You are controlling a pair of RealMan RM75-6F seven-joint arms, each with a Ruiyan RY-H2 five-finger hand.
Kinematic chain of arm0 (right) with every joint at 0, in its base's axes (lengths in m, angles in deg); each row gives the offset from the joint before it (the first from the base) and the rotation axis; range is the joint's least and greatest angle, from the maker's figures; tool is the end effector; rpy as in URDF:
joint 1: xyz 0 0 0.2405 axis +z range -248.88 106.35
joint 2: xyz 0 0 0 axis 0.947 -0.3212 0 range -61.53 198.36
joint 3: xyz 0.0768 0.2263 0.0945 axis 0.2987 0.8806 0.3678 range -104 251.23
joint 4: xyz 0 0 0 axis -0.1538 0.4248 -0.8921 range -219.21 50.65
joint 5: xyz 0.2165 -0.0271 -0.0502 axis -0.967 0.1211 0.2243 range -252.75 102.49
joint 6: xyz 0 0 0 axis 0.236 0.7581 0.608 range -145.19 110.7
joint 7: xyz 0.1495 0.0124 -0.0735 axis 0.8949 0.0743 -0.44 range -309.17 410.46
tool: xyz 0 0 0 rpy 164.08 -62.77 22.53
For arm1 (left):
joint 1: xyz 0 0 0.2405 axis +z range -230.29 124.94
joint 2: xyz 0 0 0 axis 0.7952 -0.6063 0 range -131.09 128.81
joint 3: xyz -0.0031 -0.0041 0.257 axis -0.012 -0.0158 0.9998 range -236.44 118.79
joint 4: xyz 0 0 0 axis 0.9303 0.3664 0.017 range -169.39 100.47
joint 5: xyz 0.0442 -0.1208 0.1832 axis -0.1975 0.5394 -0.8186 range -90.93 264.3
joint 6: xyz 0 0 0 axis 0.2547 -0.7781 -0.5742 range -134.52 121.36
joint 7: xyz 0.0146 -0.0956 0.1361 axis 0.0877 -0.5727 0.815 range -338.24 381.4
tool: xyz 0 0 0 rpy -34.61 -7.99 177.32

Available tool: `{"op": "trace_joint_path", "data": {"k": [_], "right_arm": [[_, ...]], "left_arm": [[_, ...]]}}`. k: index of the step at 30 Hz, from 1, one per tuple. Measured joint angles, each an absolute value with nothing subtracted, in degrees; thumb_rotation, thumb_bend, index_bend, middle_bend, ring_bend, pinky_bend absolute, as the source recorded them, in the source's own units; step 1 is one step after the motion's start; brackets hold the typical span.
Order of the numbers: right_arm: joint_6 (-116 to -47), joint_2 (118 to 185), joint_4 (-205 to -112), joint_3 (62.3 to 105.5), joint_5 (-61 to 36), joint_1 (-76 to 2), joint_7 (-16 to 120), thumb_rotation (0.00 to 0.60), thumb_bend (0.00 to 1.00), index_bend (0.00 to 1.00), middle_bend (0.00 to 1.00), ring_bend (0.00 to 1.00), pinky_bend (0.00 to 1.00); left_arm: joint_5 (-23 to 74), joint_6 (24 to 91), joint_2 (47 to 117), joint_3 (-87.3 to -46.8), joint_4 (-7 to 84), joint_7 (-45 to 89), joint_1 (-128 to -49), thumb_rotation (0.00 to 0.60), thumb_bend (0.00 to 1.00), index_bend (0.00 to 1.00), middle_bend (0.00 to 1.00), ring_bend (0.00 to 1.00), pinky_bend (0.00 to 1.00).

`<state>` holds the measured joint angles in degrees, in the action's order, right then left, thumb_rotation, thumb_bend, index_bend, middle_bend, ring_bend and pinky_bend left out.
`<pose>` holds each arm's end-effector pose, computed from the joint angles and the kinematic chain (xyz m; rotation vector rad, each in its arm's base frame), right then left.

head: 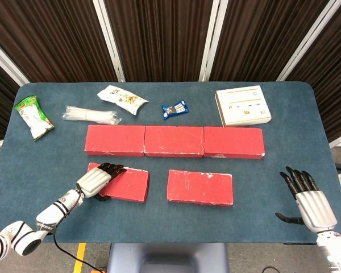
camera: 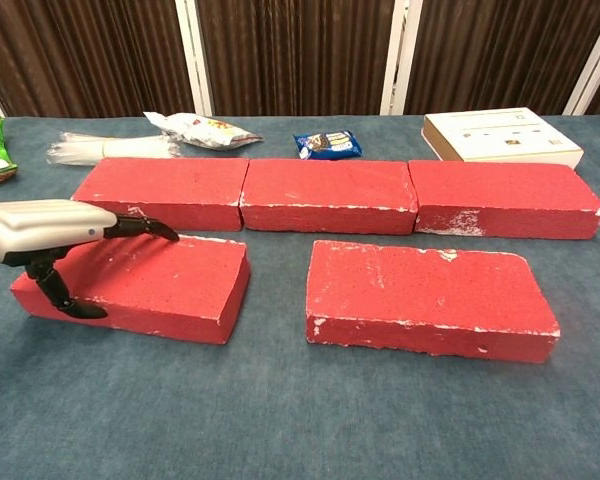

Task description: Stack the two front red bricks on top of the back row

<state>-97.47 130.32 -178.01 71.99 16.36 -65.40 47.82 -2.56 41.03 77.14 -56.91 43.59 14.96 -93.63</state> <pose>-0.3112 -0.1902 0.1260 1.5894 -0.9177 0.8109 -0.2202 0.3398 -0.0186 -2.1948 -0.9297 -0.7540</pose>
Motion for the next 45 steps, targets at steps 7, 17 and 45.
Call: {"op": "trace_joint_path", "data": {"k": [7,17,45], "right_arm": [[-97.75,130.12,-178.0,71.81,16.74,-65.51,48.21,0.562,0.03,0.0,0.0,0.0,0.0],[-96.45,129.77,-177.88,71.82,16.26,-64.95,49.0,0.561,0.03,0.0,0.0,0.0,0.0],[-93.65,128.49,-177.3,73.35,12.03,-63.74,52.57,0.563,0.03,0.0,0.0,0.0,0.0]], "left_arm": [[-4.0,46.86,76.2,-57.2,45.86,15.73,-92.29,0.6,0.32,0.08,0.74,0.69,0.76],[4.09,48.68,75.99,-63.63,50.09,26.84,-92.52,0.6,0.32,0.08,0.75,0.7,0.77],[28.13,28.76,91.58,-75.03,26.27,35.48,-112.96,0.6,0.33,0.08,0.73,0.68,0.72]]}}
